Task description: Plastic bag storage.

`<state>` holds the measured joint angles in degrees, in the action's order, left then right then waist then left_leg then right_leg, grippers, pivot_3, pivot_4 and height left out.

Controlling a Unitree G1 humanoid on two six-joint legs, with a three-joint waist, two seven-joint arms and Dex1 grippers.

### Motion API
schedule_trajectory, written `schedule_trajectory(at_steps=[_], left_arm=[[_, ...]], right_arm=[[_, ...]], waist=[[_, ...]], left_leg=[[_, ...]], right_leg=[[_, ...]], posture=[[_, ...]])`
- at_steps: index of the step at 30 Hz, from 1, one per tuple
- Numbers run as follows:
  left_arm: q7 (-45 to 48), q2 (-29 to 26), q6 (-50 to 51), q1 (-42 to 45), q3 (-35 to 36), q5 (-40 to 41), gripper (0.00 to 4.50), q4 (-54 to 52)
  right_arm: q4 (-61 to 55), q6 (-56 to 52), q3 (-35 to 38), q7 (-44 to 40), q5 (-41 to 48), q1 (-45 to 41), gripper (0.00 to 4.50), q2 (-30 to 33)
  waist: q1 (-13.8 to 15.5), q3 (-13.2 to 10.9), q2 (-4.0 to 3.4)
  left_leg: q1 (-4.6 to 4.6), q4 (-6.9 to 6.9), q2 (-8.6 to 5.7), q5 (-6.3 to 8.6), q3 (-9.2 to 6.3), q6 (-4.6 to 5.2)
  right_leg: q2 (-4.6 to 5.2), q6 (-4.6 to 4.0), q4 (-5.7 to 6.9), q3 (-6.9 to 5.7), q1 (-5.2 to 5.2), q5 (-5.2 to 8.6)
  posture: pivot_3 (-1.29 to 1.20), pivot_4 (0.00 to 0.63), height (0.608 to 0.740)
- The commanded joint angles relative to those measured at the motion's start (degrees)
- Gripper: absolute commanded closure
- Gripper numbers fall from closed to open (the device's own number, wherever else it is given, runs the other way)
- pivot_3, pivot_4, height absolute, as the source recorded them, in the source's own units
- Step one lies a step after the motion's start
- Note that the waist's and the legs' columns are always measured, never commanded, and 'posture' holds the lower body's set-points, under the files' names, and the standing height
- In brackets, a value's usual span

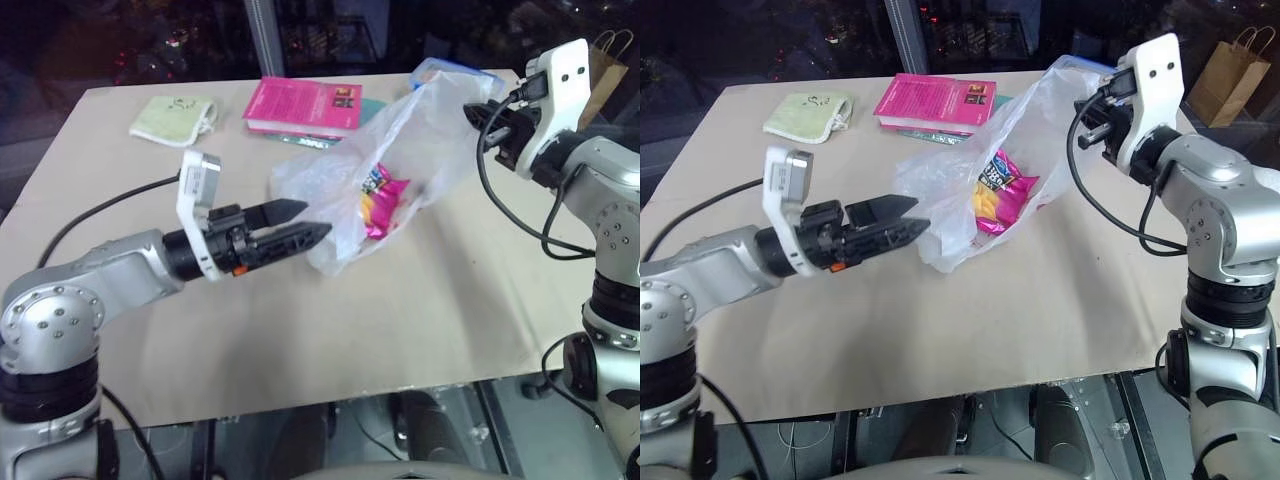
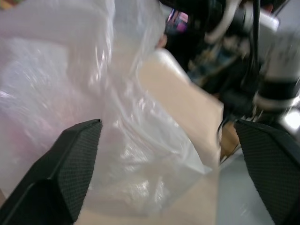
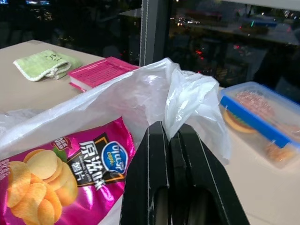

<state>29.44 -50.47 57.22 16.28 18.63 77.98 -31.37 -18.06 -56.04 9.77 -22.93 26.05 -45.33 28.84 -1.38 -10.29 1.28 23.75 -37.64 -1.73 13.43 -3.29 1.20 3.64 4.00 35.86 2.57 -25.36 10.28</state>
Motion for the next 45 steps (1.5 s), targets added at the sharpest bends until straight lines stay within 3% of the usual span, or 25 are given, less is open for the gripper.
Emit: schedule_trajectory(at_steps=[1, 3, 6, 13, 20, 23, 25, 28, 30, 33, 36, 42, 45], left_arm=[[7.2, -3.8, -3.6, -3.6, 3.9, -5.3, 0.03, -3.4], [8.3, -4.1, -3.8, -5.4, 4.4, -4.4, 0.03, -4.7], [8.4, -3.2, -6.6, -6.8, 1.7, -9.3, 0.03, -7.1], [4.4, 4.2, -12.2, -3.7, -12.2, -23.8, 0.03, -8.3], [1.6, 12.5, -16.2, 7.1, -29.2, -43.3, 0.03, 2.9], [3.2, 12.4, -17.5, 9.2, -33.8, -49.7, 0.03, 6.3], [7.5, 9.8, -22.4, 6.8, -32.0, -51.1, 0.03, 4.0], [11.5, 8.2, -27.8, 3.8, -26.9, -50.4, 0.03, 2.4], [15.1, 7.1, -27.8, -0.1, -19.6, -44.1, 0.03, 1.4], [8.8, 8.7, -14.5, -3.6, -5.2, -23.6, 0.03, 3.7], [3.7, 8.3, -7.2, -5.5, 1.2, -12.9, 0.03, 5.8], [-3.9, 6.6, 1.3, -4.9, 0.9, -9.3, 0.03, 7.1], [-10.5, 10.9, 1.9, -0.2, -3.1, -11.8, 0.03, 9.0]], right_arm=[[-2.1, 0.9, 0.9, 0.1, 1.0, -0.1, 4.5, 0.3], [-1.7, 1.2, 0.7, 0.0, 1.0, 0.2, 4.5, 0.2], [-1.3, 1.4, 0.5, 0.1, 1.0, 0.1, 4.5, 0.0], [-1.0, 1.2, 0.0, 0.5, 1.2, -0.5, 4.5, -0.1], [-2.1, 0.2, 0.0, 1.6, 1.8, -0.7, 4.5, -0.3], [-2.9, -0.2, -0.2, 2.3, 2.0, -0.9, 4.5, -0.5], [-3.1, -0.3, -0.2, 2.6, 2.1, -0.9, 4.5, -0.7], [-2.9, 0.0, -0.3, 2.8, 2.0, -0.9, 4.5, -0.6], [-2.4, 0.6, -0.5, 2.6, 1.7, -0.8, 4.5, -0.6], [-1.7, 1.5, -0.6, 2.5, 1.6, -0.7, 4.5, -0.9], [-1.4, 2.0, -0.8, 2.4, 1.7, -0.7, 4.5, -1.4], [-0.4, 2.8, -1.5, 1.9, 1.6, -1.2, 4.5, -1.9], [-0.2, 2.8, -1.8, 2.0, 1.6, -1.6, 4.5, -2.0]], waist=[[0.0, 0.0, -0.01], [0.0, 0.0, -0.02], [0.0, 0.0, -0.02], [0.5, 0.0, -0.01], [0.6, 0.0, -0.01], [0.3, 0.0, -0.01], [0.0, 0.0, -0.02], [-0.6, 0.0, -0.02], [-0.6, 0.0, -0.02], [-1.0, 0.0, -0.03], [-0.9, 0.0, -0.02], [-0.8, 0.0, -0.02], [-0.8, 0.0, -0.02]], left_leg=[[-0.01, 0.0, 0.0, 0.0, 0.0, 0.0], [-0.03, 0.01, 0.01, 0.0, 0.01, 0.0], [-0.01, 0.01, 0.02, 0.0, 0.0, 0.0], [-0.02, 0.0, 0.0, 0.0, 0.02, 0.0], [-0.04, -0.04, -0.03, -0.01, 0.01, 0.0], [-0.04, -0.04, -0.03, -0.01, 0.01, 0.0], [-0.02, -0.03, 0.0, -0.01, 0.03, 0.0], [-0.01, 0.1, 0.04, -0.01, 0.04, 0.0], [0.0, 0.12, 0.04, -0.01, 0.0, 0.0], [-0.01, 0.12, 0.2, -0.01, -0.14, 0.01], [-0.02, 0.09, 0.19, -0.01, -0.22, 0.01], [-0.03, -0.03, 0.05, -0.01, -0.13, 0.01], [-0.03, -0.03, 0.02, -0.01, -0.15, 0.0]], right_leg=[[0.0, 0.0, 0.01, 0.0, 0.0, 0.0], [-0.03, -0.02, 0.01, -0.01, 0.0, 0.02], [-0.02, 0.0, 0.0, -0.02, 0.0, 0.01], [-0.01, 0.01, 0.0, 0.0, 0.02, 0.0], [-0.01, 0.02, 0.01, -0.01, 0.08, -0.01], [-0.03, 0.02, 0.01, -0.01, 0.07, -0.01], [-0.04, 0.02, 0.05, 0.01, 0.02, -0.01], [-0.02, 0.0, 0.04, 0.04, -0.07, -0.01], [0.01, 0.01, 0.04, 0.01, -0.06, -0.01], [0.05, 0.02, 0.05, 0.08, -0.1, -0.01], [0.02, 0.04, 0.08, 0.02, -0.1, -0.01], [0.04, 0.04, 0.08, -0.06, 0.04, -0.01], [0.03, 0.03, 0.1, -0.09, 0.04, -0.01]], posture=[[0.0, 0.15, 0.74], [0.0, 0.15, 0.74], [0.0, 0.15, 0.74], [0.0, 0.15, 0.74], [0.0, 0.15, 0.74], [0.0, 0.15, 0.74], [0.0, 0.15, 0.74], [0.0, 0.15, 0.74], [0.0, 0.15, 0.74], [0.0, 0.15, 0.74], [0.0, 0.15, 0.74], [0.0, 0.15, 0.74], [0.0, 0.15, 0.74]])
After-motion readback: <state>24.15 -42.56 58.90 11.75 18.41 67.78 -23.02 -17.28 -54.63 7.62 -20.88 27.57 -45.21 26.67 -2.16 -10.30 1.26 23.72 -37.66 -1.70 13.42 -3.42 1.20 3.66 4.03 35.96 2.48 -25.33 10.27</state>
